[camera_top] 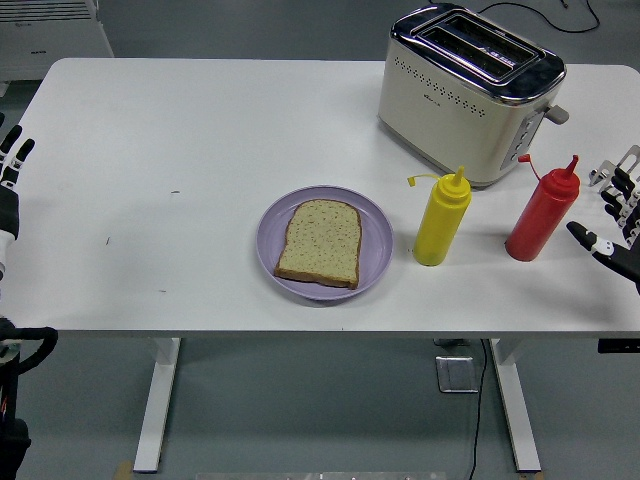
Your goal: Pick up the cup,pour liquid into bread,place the cup on the desk
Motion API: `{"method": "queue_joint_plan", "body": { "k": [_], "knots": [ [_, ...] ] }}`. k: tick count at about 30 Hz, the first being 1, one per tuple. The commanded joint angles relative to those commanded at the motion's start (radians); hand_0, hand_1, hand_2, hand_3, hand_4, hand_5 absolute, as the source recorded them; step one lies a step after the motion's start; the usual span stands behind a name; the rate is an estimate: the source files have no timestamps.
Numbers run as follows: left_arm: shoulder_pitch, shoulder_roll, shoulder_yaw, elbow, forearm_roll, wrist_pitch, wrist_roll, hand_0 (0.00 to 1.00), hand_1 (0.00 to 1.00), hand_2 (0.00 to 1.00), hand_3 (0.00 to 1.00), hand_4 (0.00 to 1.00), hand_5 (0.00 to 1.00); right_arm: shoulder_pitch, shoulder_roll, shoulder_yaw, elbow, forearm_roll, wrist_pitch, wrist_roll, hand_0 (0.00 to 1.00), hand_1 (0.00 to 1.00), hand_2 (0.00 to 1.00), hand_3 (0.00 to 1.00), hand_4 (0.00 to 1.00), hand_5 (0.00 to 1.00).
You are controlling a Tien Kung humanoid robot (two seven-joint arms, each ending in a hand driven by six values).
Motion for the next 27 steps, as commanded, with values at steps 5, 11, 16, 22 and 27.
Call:
{"method": "queue_joint_plan", "body": {
  "k": [5, 11, 16, 22, 27],
  "knots": [
    [0.0, 0.0, -0.003, 0.0, 0.0, 0.0, 0.0, 0.716, 0.757, 0.797, 0.71, 0.666, 0.998, 0.021, 0.007, -0.026, -0.012, 0.019, -0.006, -0.001, 0.998, 0.966, 0.998, 0.998, 0.941, 0.278],
    [0.001, -0.001, -0.004, 0.0, 0.0, 0.0, 0.0, 0.716, 0.757, 0.797, 0.71, 0.667, 0.998, 0.053, 0.008, -0.079, -0.041, 0.048, -0.03, 0.003, 0.998, 0.962, 0.998, 0.998, 0.947, 0.264],
    [0.002, -0.002, -0.005, 0.0, 0.001, 0.0, 0.001, 0.716, 0.757, 0.797, 0.709, 0.666, 0.998, 0.09, 0.018, -0.134, -0.078, 0.08, -0.061, 0.011, 0.998, 0.955, 0.998, 0.998, 0.943, 0.257],
    [0.002, -0.004, -0.002, 0.001, 0.0, 0.0, 0.001, 0.716, 0.757, 0.797, 0.709, 0.666, 0.998, 0.117, 0.039, -0.17, -0.116, 0.131, -0.102, 0.023, 0.997, 0.952, 0.998, 0.998, 0.942, 0.255],
    [0.003, -0.004, -0.002, 0.003, 0.0, 0.0, 0.001, 0.716, 0.757, 0.797, 0.709, 0.666, 0.998, 0.139, 0.047, -0.194, -0.143, 0.157, -0.129, 0.03, 0.986, 0.94, 0.989, 0.998, 0.94, 0.259]
  ]
}}
